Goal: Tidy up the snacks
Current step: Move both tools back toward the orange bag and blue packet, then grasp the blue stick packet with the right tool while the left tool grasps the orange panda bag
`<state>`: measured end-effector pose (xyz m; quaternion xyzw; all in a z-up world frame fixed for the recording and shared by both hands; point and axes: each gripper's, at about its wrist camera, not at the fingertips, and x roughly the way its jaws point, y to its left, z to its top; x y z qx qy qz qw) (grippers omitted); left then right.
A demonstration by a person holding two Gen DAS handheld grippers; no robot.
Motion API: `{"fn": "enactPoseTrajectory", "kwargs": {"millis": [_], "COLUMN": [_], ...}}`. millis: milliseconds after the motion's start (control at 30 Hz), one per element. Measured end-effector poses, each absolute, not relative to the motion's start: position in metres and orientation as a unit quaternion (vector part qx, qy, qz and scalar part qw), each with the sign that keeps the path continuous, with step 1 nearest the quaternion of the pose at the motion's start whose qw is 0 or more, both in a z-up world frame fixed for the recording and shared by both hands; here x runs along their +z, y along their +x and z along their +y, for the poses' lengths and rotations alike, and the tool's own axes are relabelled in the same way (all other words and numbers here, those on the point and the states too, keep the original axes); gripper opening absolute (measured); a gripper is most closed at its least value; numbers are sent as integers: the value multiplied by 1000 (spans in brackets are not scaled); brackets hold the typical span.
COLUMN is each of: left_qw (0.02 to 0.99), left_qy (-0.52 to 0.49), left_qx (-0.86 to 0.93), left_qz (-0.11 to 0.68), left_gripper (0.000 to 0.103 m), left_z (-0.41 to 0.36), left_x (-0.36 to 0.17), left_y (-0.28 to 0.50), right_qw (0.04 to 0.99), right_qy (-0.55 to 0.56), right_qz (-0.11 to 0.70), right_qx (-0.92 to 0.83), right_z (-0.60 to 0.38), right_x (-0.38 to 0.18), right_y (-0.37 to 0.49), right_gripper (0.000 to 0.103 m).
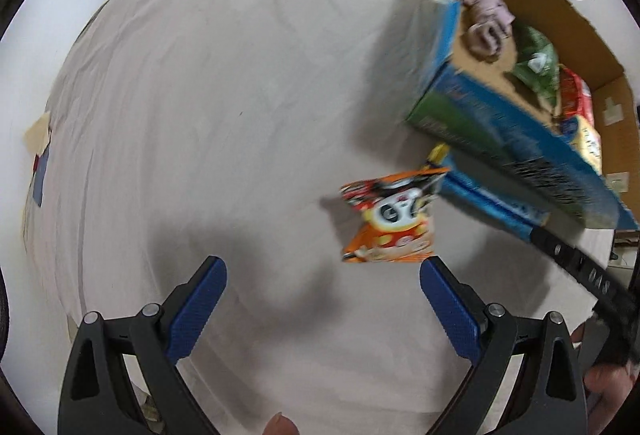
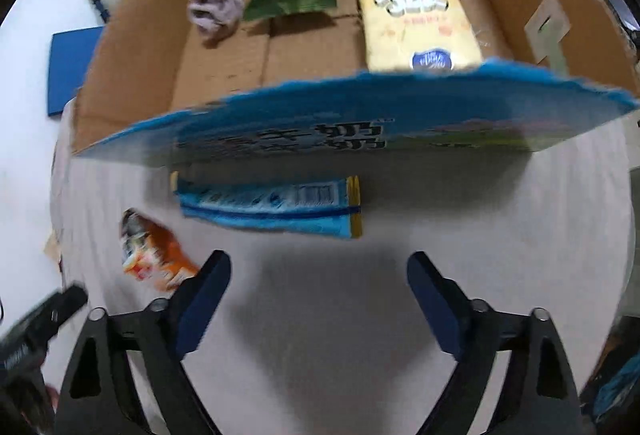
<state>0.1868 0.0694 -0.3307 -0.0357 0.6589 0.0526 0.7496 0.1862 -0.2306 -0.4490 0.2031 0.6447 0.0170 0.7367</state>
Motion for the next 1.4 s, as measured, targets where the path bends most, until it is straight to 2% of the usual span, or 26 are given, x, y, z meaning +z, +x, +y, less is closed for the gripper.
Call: {"fn": "enactPoseTrajectory", "kwargs": {"millis": [67,133,167,200,233,400,500,667,800,867,933,967,1033,1067,1167,1233,1333,1400], "left_qw": [745,741,739,738,737,731,728,722,717,715,714,715,714,714,712,712,711,710], "left_qy": [-36,-36,-37,-39,-42,-43,-39,-34,-33,-35,-37,-37,-39,-41,-48,-51,-52,-51], "left_qx": [56,60,62,63,62,64,63,65,68,69,69,70,69,69,67,66,65,63], "left_qz": [663,668,669,671,672,678,681,688,693,695,695,695,695,695,697,697,699,700], "left_gripper": [99,99,99,99,99,99,99,99,99,99,99,99,99,99,99,99,99,99], "left_z": [73,77,78,81,82,85,84,90,86,87,89,90,90,91,94,96,98,97], "left_x": [-338,-344,-346,-348,-350,-359,-364,-374,-381,-385,-388,-389,-390,-390,-392,-394,-396,-397], "left_y": [186,185,185,185,185,184,187,188,186,186,185,185,184,184,184,184,187,189], "right_qw": [741,739,735,729,723,727,765,772,758,757,756,754,746,741,705,690,715,719], "right_qy": [214,214,213,208,210,139,12,-194,-246,-252,-253,-254,-239,-218,-95,-11,-40,-59], "right_qz": [637,638,644,652,657,666,638,593,591,588,590,592,610,623,690,708,684,681], "right_qx": [13,15,17,18,34,99,90,122,126,131,129,127,121,119,137,151,137,126], "right_z": [-230,-225,-222,-218,-213,-181,-157,-100,-79,-75,-74,-74,-79,-90,-113,-128,-133,-133], "right_x": [-459,-468,-471,-474,-473,-447,-435,-452,-476,-481,-482,-483,-482,-480,-476,-470,-461,-466], "right_y": [189,190,191,190,187,170,177,192,199,198,195,193,185,173,163,161,161,165], "right_gripper": [84,61,42,31,29,30,36,36,38,41,39,33,29,23,16,16,18,30]}}
